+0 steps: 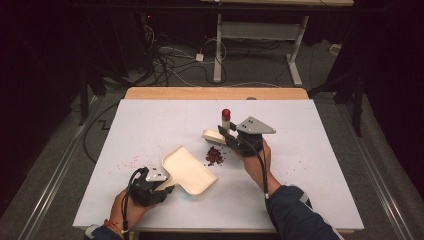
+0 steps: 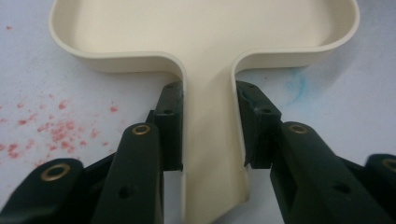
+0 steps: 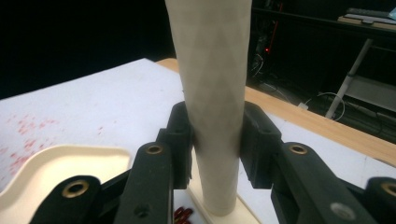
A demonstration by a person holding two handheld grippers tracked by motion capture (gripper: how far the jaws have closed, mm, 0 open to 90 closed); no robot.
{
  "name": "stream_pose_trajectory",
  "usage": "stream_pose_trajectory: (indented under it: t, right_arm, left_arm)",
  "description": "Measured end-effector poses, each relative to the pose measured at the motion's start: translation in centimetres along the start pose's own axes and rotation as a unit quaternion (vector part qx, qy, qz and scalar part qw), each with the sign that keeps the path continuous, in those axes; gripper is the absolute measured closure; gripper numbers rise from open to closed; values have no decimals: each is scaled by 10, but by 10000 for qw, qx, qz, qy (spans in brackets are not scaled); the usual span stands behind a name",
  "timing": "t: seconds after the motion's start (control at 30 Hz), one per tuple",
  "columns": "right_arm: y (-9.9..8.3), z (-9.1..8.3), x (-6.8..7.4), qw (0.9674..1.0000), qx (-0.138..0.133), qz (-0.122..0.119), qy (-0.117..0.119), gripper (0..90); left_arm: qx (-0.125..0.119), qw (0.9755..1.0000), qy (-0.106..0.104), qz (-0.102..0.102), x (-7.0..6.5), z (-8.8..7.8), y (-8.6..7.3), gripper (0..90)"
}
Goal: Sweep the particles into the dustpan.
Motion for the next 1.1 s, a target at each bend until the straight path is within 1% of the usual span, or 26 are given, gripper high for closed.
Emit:
stream_pose_trajectory:
  t: [0.03, 0.1, 0.13, 0.17, 0.2, 0.23, 0.33, 0.37, 0.43, 0.5, 0.53, 0.63, 0.7, 0.77, 0.83, 0.87, 0.9, 0.93, 0.97, 1.07, 1.1]
  right_arm:
    - [0, -2, 4, 10000, 15, -40, 12, 684]
    - [-1, -4, 10, 10000, 2, -22, 37, 684]
    - [0, -5, 13, 10000, 21, -50, 50, 684]
    - [0, -6, 17, 10000, 37, -59, 44, 684]
    - [0, -6, 17, 10000, 37, -59, 44, 684]
    - [0, -7, 21, 10000, 32, -18, 64, 682]
    - [-1, -8, 24, 10000, 41, 11, 61, 682]
    - [-1, -10, 25, 10000, 17, 40, 50, 683]
    - [-1, -12, 28, 9999, -23, 115, 43, 683]
    - [-2, -13, 31, 9999, -22, 95, 38, 683]
    - [-2, -13, 32, 9999, -26, 103, 72, 683]
    - [-2, -13, 35, 9999, -17, 119, 82, 681]
    - [-2, -15, 38, 9998, -7, 111, 134, 680]
    - [-2, -17, 41, 9998, -17, 125, 174, 681]
    - [-1, -18, 42, 9997, -26, 122, 196, 681]
    - [0, -19, 44, 9996, -35, 113, 239, 683]
    - [1, -20, 48, 9995, -30, 105, 293, 685]
    - [1, -21, 50, 9995, -23, 113, 297, 684]
    - [1, -21, 52, 9995, -16, 105, 307, 684]
    - [2, -22, 55, 9993, -18, 95, 362, 684]
    - [3, -22, 58, 9991, -12, 89, 410, 685]
  left_arm:
    - [22, 10000, 15, -7, -1, 1, 1, 637]
    - [69, 9999, 49, -55, -3, 5, 3, 637]
    - [82, 9999, 70, -74, -4, 7, 4, 638]
    - [127, 9999, 85, -60, -5, 8, 6, 638]
    - [120, 9999, 87, -76, -6, 9, 7, 638]
    - [88, 9998, 96, -118, -7, 10, 8, 637]
    - [98, 9998, 137, -137, -10, 13, 12, 638]
    - [125, 9997, 161, -110, -11, 15, 13, 637]
    - [128, 9995, 214, -212, -13, 19, 17, 637]
    - [121, 9992, 265, -265, -15, 21, 22, 637]
    - [116, 9991, 281, -286, -16, 23, 23, 637]
    - [115, 9991, 307, -287, -21, 29, 29, 637]
    - [98, 9988, 324, -345, -23, 32, 31, 637]
    - [79, 9986, 330, -408, -23, 35, 34, 636]
    - [82, 9986, 338, -408, -24, 37, 36, 636]
    - [100, 9986, 351, -382, -24, 38, 36, 636]
    - [64, 9984, 361, -426, -24, 39, 37, 636]
    - [86, 9985, 352, -402, -23, 40, 38, 636]
    - [87, 9985, 339, -431, -23, 41, 38, 636]
    - [91, 9986, 316, -417, -21, 41, 38, 636]
    - [102, 9987, 311, -390, -21, 41, 38, 636]
Point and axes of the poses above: each handheld gripper's, and its own axes: z roughly forward along the jaws, y roughly out of its top, x roughly to its left, the point moved 2 cm from there along z, roughly forward along the jaws, and after that the axes turned 6 degrees about -x, right-handed, at the moved point
